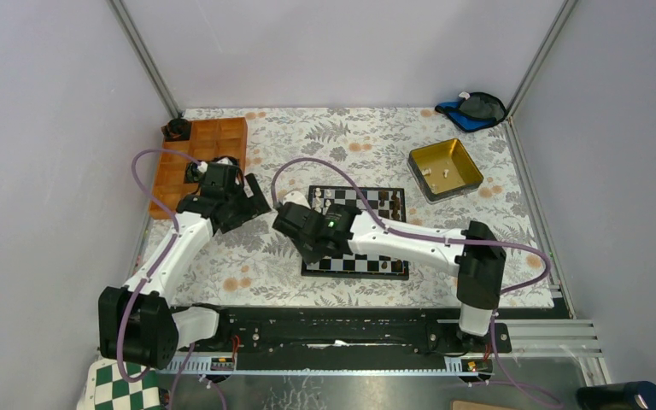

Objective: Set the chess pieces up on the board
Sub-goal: Place the chess piece on the chessboard.

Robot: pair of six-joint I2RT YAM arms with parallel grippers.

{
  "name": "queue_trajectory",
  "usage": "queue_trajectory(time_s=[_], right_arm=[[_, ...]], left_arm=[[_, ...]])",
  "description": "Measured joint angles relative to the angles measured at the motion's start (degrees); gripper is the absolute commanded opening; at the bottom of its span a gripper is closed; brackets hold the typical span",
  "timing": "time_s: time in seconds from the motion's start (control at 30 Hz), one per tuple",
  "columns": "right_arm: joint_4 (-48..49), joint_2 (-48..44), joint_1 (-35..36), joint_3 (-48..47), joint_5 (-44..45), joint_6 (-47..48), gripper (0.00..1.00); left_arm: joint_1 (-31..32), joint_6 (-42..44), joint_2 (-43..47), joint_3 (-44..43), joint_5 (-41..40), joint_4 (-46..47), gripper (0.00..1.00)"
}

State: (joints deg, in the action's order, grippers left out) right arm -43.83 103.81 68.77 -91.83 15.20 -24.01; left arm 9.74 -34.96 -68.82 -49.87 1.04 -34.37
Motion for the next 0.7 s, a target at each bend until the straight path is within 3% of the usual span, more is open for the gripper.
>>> queue_trajectory(time_s=[0.7], right_arm=[[4.5, 6.43, 1.66, 4.52, -1.84, 0.96, 0.0]], left_arm=[[0.0, 1.46, 0.72, 0.52, -1.29, -1.36, 0.99]])
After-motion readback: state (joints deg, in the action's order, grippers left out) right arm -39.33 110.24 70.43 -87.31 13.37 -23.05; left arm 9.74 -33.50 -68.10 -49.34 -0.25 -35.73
